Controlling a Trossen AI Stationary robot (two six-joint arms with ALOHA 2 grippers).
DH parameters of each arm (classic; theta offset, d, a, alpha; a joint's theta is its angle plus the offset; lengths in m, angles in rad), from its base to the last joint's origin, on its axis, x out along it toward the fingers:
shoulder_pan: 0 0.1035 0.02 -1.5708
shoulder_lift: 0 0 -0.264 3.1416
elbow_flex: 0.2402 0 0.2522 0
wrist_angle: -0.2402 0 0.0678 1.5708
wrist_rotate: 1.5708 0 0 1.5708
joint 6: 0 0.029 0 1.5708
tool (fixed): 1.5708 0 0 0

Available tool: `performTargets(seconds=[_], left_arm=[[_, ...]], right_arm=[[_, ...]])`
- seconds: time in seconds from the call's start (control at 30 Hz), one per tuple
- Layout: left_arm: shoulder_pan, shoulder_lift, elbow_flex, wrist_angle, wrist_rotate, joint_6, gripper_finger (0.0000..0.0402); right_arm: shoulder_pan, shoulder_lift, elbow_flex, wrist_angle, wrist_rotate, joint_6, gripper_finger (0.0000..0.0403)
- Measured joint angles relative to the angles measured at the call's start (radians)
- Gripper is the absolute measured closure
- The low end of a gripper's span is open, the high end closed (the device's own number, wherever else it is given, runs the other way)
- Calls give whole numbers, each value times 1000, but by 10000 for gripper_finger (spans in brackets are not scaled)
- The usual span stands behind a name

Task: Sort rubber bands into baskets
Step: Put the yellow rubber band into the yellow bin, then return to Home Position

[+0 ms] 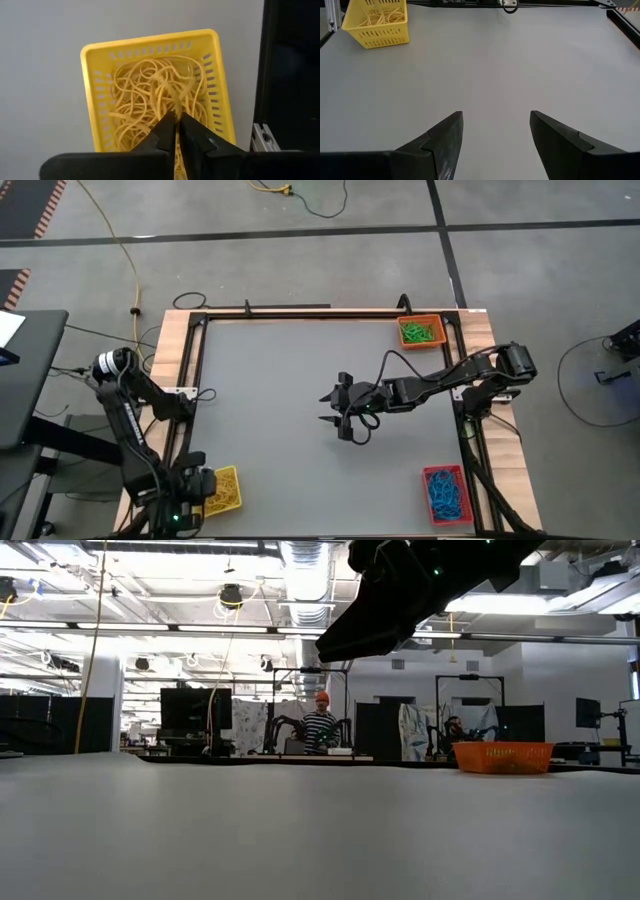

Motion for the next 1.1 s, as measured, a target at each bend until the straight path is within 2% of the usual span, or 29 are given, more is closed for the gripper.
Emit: performTargets(seconds=[0.17,0.47,0.6,0.83,0.97,1.1], left_arm=[[0,0,-24,10,-4,-23,361],[0,0,-24,14,-54,-18,240],[0,0,-24,20,-73,-14,201],[1,0,-20,30,-230,56,185],[22,0,-20,29,-365,151,185],[83,0,-20,28,-453,265,185]], right_arm=[[0,0,0,0,0,0,143],[0,0,0,0,0,0,143],[0,0,0,0,0,0,143],[2,0,0,0,0,9,143],[10,0,0,0,0,10,143],[17,0,0,0,0,10,143]])
